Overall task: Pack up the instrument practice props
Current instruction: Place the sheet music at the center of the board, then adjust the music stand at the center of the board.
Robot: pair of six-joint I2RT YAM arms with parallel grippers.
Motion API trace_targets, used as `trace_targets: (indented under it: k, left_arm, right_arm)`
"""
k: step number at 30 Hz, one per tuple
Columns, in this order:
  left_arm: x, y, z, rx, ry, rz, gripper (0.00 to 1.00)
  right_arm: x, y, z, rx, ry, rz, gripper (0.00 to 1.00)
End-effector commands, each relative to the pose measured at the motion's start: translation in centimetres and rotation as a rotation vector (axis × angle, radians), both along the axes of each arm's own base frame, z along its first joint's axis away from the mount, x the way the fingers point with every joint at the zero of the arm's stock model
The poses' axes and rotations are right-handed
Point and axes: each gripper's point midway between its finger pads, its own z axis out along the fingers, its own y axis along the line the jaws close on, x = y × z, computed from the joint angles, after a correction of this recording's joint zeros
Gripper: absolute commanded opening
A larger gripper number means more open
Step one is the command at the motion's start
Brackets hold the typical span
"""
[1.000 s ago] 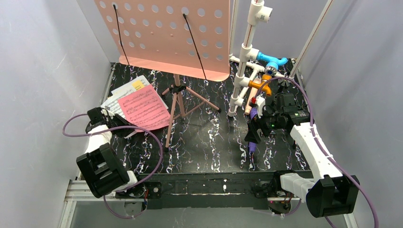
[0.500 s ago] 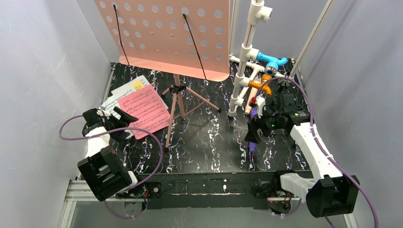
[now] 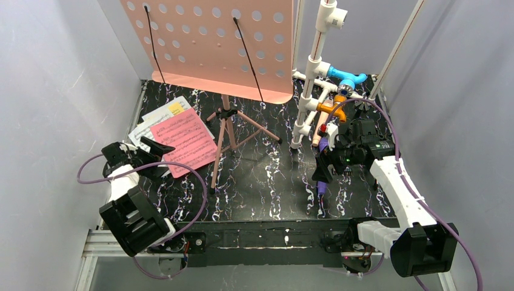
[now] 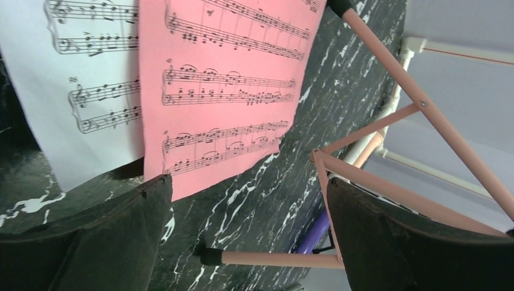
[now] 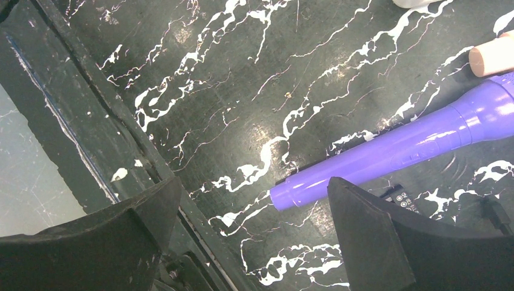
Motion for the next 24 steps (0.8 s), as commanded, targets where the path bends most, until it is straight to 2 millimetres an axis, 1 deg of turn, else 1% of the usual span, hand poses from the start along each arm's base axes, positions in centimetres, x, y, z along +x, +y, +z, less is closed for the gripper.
trace_targets:
  k: [1,12,24]
  left_arm:
    - [0.2,-1.3,1.5,-0.058,-0.087,-0.044,0.98]
    - [-0.3,-2.3,2.8,-0.056,-0.150,-0.082,0.98]
    - [-0.8,-4.4,4.2,-0.045,-0.189,-0.153,0.98]
  right_arm:
    - [0.4,0.2,0.2,0.005,-0.015,0.005,1.00]
    - [0.4,0.2,0.2,0.005,-0.017,0.004,1.00]
    - [0.4,0.2,0.2,0.005,-0.016,0.004,1.00]
